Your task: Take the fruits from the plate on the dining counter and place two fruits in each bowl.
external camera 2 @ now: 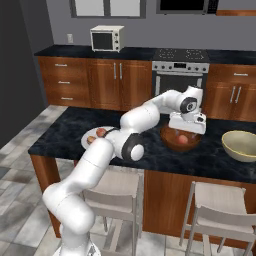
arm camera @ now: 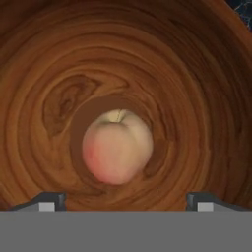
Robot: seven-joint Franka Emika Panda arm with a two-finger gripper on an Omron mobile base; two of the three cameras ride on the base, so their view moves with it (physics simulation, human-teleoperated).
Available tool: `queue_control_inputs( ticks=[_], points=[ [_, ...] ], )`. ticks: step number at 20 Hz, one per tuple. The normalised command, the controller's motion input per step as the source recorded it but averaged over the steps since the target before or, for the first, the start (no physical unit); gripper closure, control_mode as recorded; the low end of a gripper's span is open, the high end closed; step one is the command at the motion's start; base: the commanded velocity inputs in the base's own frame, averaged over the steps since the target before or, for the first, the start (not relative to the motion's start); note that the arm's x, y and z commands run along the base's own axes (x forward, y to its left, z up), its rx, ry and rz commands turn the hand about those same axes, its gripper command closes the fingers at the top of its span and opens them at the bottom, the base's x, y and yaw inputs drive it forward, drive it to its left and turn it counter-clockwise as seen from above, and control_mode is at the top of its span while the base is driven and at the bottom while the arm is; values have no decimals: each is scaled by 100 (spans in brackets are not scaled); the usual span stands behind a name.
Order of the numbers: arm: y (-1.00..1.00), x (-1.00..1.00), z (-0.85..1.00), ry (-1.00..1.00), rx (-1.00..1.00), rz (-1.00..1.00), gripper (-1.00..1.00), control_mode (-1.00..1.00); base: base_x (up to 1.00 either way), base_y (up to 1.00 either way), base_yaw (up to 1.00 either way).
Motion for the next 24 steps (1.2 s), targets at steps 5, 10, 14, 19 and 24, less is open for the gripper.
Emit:
queue_control_inputs(
  ticks=[5,10,14,19,24],
  points=[
    [12,-22,8,-1,0,0,-100,-100,0,0,0],
    [72,-88,37,-10,0,0,-100,-100,0,0,0],
    [100,-89,48,-8,-7,1,-100,-100,0,0,0],
    [100,-98,18,-13,-23,8,-100,-100,0,0,0],
    [100,-43,6,-12,-18,14,-100,-100,0,0,0]
  ],
)
